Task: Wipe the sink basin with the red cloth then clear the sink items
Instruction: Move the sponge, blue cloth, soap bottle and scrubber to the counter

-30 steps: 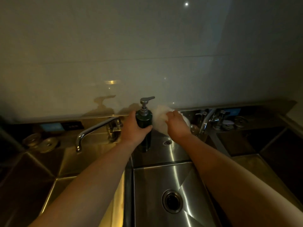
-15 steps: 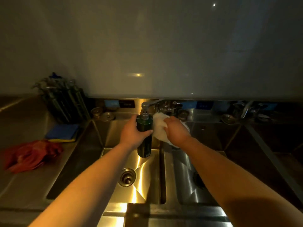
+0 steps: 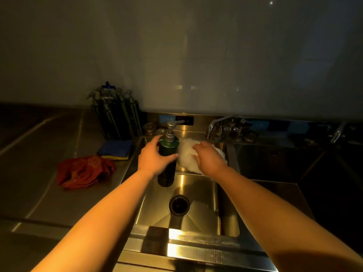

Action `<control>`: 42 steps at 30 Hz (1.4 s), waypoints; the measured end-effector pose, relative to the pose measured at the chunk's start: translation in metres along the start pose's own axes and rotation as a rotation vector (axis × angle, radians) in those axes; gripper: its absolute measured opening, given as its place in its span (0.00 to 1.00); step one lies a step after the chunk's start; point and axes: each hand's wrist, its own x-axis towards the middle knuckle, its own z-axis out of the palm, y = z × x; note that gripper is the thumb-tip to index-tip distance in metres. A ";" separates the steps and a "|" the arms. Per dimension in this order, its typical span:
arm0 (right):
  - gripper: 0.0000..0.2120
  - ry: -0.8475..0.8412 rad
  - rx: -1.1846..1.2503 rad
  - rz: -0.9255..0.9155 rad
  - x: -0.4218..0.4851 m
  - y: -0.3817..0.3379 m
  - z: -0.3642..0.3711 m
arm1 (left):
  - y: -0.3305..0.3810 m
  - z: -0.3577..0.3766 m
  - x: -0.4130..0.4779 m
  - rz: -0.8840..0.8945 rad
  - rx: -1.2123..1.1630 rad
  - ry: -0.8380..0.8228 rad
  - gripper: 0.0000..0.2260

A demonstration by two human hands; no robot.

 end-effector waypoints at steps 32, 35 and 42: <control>0.14 -0.095 0.131 0.075 0.189 -0.078 0.087 | -0.114 -0.080 0.213 -0.089 -0.057 0.158 0.29; 0.16 -0.116 0.103 0.095 0.196 -0.072 0.092 | -0.128 -0.081 0.227 -0.091 -0.030 0.152 0.29; 0.18 -0.144 0.084 0.112 0.211 -0.063 0.100 | -0.146 -0.070 0.253 -0.139 -0.043 0.102 0.28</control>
